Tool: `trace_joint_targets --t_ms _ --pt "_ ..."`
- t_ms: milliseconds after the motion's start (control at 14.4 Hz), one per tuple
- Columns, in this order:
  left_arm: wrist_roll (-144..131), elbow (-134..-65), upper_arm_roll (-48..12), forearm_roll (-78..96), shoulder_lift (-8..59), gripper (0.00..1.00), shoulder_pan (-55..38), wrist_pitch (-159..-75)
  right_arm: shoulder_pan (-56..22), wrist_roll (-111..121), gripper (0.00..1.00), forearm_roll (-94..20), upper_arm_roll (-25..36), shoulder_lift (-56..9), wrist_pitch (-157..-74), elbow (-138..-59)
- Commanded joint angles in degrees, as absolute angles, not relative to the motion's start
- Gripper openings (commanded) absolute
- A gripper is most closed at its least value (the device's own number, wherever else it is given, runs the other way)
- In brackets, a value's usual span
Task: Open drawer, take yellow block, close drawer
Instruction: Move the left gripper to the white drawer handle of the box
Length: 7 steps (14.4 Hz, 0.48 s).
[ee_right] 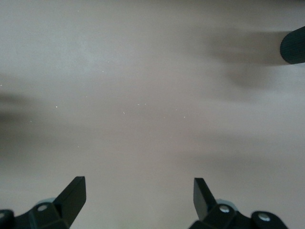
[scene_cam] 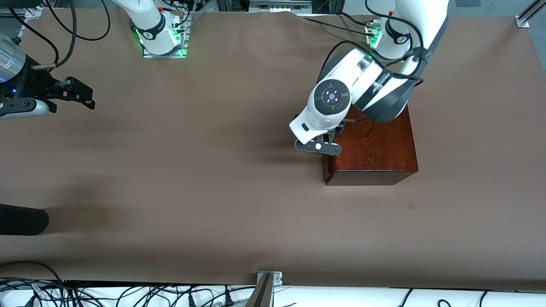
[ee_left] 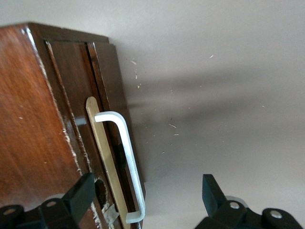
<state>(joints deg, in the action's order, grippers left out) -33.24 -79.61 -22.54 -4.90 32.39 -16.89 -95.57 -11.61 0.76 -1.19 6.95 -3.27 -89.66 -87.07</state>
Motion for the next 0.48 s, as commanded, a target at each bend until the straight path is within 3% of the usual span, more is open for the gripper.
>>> trace_joint_targets --t_ms 0,416 --pt "-41.5 -81.7 -22.2 -8.0 32.6 1.00 -19.2 -94.7 -11.8 0.5 1.00 -0.4 6.9 -2.8 -89.2 -87.1" --pt "-45.1 -90.7 -22.4 -15.5 33.1 1.00 -22.1 -97.9 -11.8 0.5 1.00 -0.4 6.9 -2.8 -89.3 -87.1"
